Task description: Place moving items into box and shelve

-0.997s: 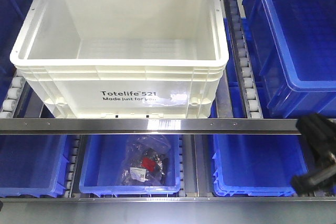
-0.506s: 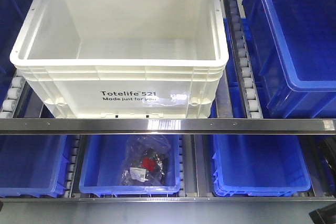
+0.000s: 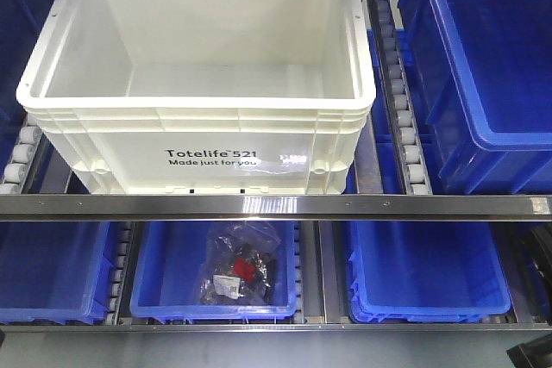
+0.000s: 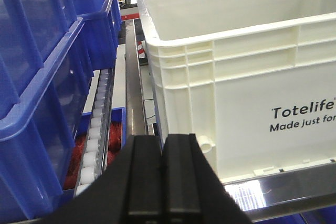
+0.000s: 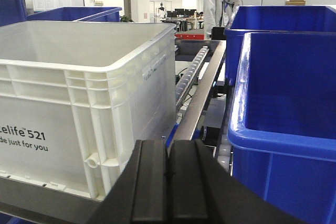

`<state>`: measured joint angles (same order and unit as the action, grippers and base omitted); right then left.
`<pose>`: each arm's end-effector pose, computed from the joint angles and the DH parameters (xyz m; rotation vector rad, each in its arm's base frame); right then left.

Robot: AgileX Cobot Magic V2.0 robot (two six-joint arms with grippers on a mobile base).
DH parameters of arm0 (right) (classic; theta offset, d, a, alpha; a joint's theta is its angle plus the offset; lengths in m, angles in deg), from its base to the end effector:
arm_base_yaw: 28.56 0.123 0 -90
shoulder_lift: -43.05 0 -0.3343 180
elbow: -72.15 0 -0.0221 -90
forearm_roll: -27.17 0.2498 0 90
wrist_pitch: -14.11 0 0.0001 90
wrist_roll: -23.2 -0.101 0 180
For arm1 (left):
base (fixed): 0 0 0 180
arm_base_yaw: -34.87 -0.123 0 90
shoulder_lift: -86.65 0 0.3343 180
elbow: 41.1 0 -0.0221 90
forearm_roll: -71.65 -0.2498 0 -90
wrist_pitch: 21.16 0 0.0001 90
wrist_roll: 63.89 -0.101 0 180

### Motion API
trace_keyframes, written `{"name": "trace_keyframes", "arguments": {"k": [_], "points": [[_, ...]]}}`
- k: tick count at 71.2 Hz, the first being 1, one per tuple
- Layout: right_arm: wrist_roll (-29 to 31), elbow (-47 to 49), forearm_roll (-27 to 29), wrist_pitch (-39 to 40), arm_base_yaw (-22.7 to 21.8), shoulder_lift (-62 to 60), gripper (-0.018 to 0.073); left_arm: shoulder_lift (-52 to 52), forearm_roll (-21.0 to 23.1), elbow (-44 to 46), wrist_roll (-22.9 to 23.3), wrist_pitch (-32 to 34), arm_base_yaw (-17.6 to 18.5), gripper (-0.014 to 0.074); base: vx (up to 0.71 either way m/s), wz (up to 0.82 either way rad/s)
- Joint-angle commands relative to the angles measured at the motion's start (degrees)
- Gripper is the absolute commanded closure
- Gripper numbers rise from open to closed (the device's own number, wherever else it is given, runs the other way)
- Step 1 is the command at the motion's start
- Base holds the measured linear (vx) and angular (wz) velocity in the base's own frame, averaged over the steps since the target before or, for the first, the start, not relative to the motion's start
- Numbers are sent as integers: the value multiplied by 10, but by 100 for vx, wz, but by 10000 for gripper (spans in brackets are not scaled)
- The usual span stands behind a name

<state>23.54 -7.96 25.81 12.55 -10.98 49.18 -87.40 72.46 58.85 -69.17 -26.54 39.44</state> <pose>0.0156 0.0049 0.2009 -0.2568 1.5148 0.2201 0.0161 -0.0014 0.1946 0.1268 1.5898 -0.0024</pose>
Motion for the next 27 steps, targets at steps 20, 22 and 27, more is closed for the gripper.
{"name": "trace_keyframes", "arguments": {"k": [20,22,27], "points": [[0,-2,-6,46,-1,-8,574,-2,1,-8,5,45,3,622,0,0],[0,-2,-6,46,-1,-8,574,-2,1,-8,5,45,3,622,0,0],[0,-2,-6,45,-1,-8,574,-2,1,-8,5,45,3,622,0,0]]}}
